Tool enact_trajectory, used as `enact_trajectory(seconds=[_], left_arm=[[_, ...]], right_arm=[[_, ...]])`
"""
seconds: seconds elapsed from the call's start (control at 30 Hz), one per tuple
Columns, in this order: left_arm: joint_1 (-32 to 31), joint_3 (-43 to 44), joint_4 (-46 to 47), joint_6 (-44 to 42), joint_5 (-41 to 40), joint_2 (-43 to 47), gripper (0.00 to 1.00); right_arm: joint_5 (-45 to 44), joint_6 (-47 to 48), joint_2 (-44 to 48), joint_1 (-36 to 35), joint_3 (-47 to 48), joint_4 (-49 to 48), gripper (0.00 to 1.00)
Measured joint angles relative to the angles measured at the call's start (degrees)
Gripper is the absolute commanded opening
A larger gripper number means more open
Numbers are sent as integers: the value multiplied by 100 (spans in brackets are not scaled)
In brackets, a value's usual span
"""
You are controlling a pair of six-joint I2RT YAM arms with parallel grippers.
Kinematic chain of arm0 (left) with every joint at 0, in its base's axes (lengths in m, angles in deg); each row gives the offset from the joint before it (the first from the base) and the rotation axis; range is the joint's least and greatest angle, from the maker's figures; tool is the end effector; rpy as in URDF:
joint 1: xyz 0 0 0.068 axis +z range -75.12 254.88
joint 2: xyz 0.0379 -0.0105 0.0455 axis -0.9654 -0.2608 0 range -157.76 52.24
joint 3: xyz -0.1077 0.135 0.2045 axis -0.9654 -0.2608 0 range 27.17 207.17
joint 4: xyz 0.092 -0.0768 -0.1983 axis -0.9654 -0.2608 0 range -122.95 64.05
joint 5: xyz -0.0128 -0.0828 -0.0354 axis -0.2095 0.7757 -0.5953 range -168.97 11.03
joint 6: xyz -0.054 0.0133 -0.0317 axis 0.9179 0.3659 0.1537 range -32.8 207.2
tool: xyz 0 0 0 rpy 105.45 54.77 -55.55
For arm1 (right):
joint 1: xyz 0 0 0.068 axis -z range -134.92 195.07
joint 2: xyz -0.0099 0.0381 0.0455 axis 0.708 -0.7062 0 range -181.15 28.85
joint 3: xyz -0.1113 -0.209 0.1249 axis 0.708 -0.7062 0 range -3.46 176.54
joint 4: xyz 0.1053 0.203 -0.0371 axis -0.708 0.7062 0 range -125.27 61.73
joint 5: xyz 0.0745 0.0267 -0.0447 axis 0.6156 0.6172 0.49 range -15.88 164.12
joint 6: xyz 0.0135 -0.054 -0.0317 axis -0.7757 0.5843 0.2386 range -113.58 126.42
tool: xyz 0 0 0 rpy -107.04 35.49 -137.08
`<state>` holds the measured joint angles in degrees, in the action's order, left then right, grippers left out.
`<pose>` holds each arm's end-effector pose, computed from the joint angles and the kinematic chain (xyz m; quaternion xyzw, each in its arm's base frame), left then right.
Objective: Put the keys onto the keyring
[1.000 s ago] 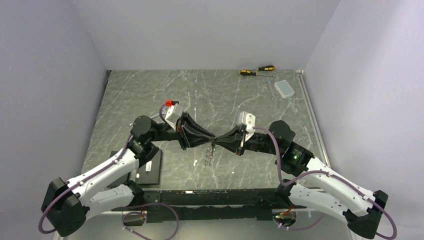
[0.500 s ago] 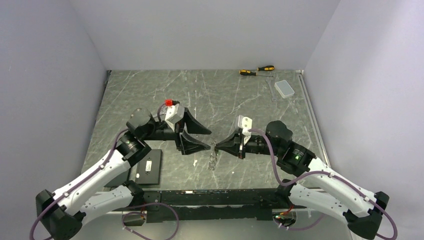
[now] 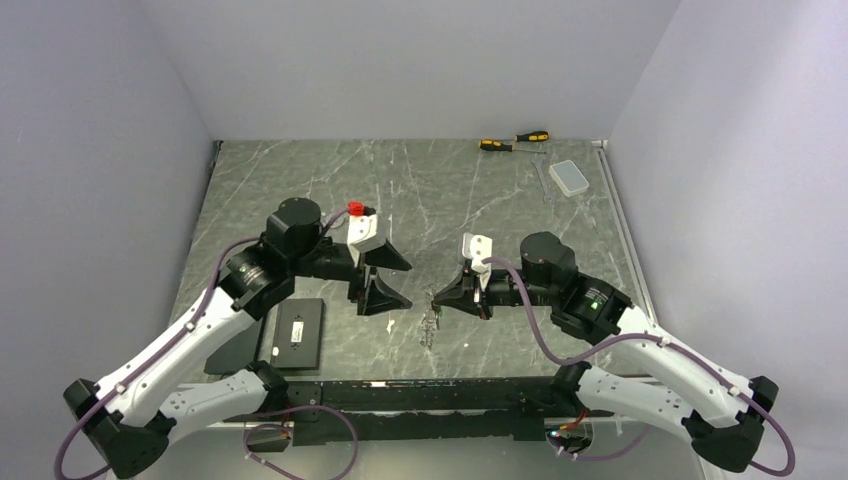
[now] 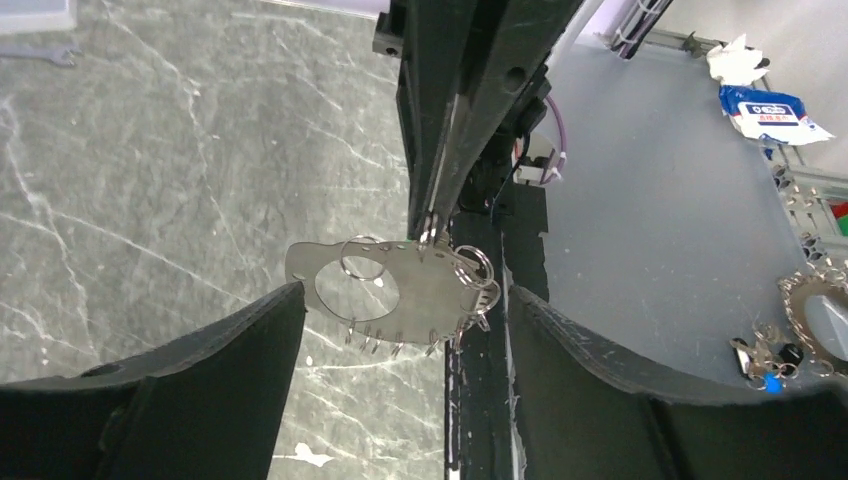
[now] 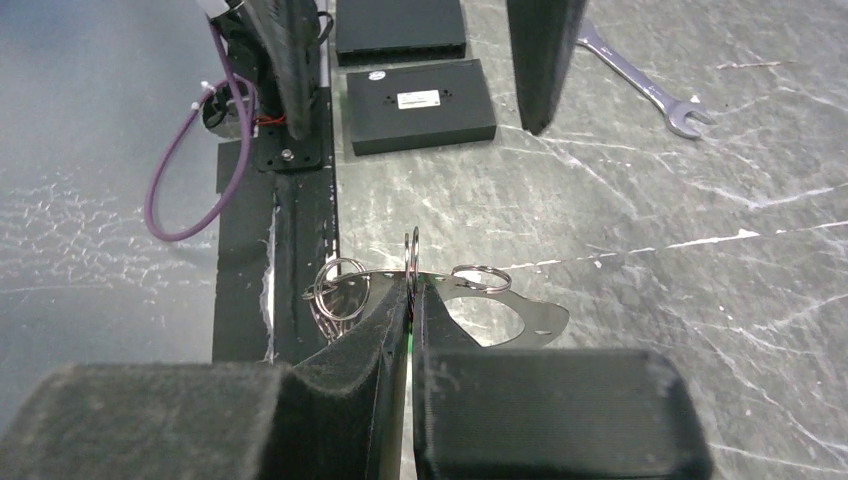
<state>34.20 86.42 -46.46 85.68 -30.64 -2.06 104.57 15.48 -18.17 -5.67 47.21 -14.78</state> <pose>0.1116 -0.1449 0.3730 0.4926 0.5887 -0.4921 0.4106 0.0843 0.1430 0.3423 -0.5220 0.5936 0.4016 0.4624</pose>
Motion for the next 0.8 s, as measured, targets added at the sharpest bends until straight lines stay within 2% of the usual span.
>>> enact_trajectory(seconds=[0.13,0.47,0.63,0.8], left_arm=[[-4,114,-179,-151,33,-334,65],[-260,422,-428,-387,282,-970,46],[-437,507,-455,-411,284,-1117,46],[-577,542,-468,-463,273,-1231,40]], right_arm=[[122,42,-111,0,63,96,0],[273,127,-291,0,173,348,0],[306,129,-319,0,186,348,0],[308,129,-317,0,186,345,0]])
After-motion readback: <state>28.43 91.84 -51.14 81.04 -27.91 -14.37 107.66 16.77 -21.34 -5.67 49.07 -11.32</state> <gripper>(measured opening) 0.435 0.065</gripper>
